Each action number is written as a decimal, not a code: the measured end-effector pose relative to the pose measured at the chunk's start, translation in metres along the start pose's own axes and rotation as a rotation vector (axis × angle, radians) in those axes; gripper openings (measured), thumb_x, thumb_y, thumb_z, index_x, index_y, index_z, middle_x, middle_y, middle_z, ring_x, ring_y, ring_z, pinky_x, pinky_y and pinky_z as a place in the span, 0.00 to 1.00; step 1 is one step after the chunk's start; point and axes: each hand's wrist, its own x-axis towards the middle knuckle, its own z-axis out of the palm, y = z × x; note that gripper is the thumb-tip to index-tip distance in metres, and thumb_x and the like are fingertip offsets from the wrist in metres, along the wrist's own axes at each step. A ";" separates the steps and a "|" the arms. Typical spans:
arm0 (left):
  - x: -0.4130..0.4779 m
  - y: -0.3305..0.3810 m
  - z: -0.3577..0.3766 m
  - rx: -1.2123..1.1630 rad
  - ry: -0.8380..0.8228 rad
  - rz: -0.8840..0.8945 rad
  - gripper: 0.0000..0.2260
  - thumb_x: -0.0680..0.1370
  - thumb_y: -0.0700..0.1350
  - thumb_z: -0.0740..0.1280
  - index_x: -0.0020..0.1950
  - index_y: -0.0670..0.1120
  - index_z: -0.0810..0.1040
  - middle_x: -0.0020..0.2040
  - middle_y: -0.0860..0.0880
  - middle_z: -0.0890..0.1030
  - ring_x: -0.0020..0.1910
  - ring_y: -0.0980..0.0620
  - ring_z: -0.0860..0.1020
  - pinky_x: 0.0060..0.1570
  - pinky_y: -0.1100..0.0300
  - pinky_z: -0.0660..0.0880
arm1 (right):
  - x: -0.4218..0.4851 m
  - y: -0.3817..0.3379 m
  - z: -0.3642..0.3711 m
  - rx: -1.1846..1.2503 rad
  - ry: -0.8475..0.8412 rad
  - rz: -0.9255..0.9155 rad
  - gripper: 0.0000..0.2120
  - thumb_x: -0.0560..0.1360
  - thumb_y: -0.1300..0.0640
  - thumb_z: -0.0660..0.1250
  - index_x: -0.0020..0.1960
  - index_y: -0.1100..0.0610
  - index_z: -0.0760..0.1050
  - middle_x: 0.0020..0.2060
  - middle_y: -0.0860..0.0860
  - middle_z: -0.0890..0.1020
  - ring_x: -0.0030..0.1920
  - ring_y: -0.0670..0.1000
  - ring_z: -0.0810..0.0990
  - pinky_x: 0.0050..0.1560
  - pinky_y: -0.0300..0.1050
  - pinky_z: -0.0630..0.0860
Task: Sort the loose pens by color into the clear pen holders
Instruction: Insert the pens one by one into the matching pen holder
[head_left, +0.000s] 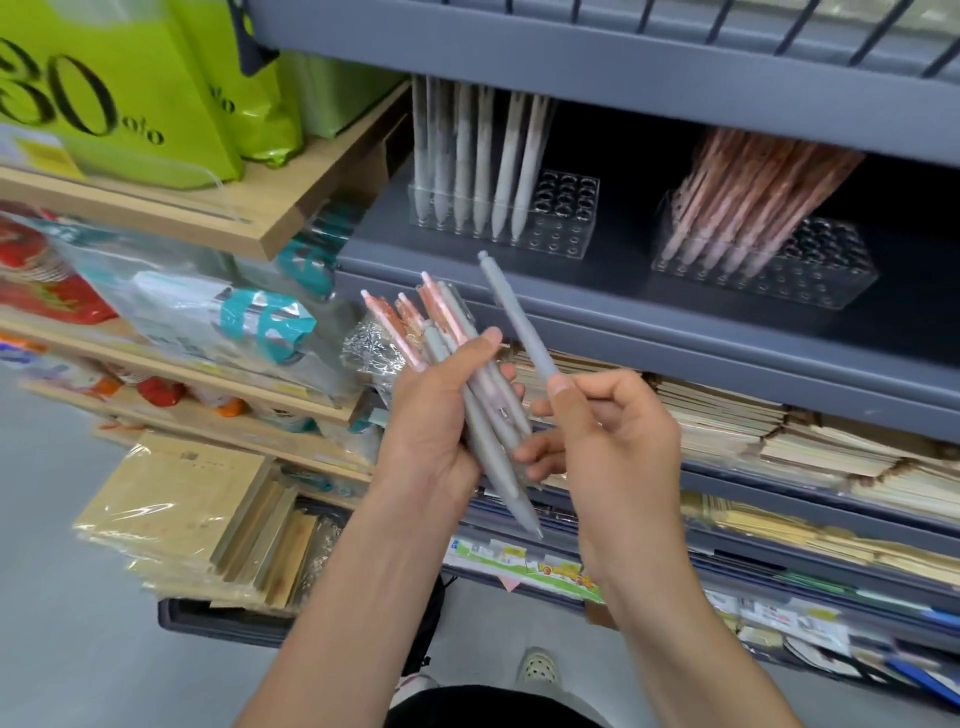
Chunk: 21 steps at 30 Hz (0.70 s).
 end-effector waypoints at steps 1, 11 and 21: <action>0.001 0.002 -0.002 -0.005 0.010 0.004 0.06 0.74 0.40 0.72 0.48 0.42 0.77 0.32 0.45 0.78 0.28 0.48 0.77 0.29 0.59 0.77 | 0.000 0.001 0.001 0.076 -0.001 0.029 0.05 0.78 0.62 0.67 0.44 0.61 0.74 0.36 0.55 0.84 0.26 0.54 0.81 0.24 0.41 0.74; 0.005 0.033 -0.029 -0.023 -0.045 0.000 0.04 0.76 0.38 0.69 0.42 0.43 0.75 0.32 0.47 0.76 0.27 0.51 0.75 0.30 0.61 0.77 | 0.016 0.006 -0.007 0.630 -0.162 0.284 0.10 0.71 0.70 0.66 0.52 0.63 0.73 0.45 0.61 0.85 0.49 0.55 0.86 0.45 0.41 0.81; 0.013 0.052 -0.057 0.010 -0.113 -0.028 0.05 0.76 0.37 0.68 0.43 0.43 0.75 0.32 0.47 0.75 0.28 0.52 0.75 0.30 0.62 0.78 | 0.001 0.022 0.012 0.339 -0.225 0.202 0.16 0.80 0.54 0.57 0.55 0.54 0.83 0.35 0.48 0.69 0.34 0.48 0.66 0.36 0.44 0.69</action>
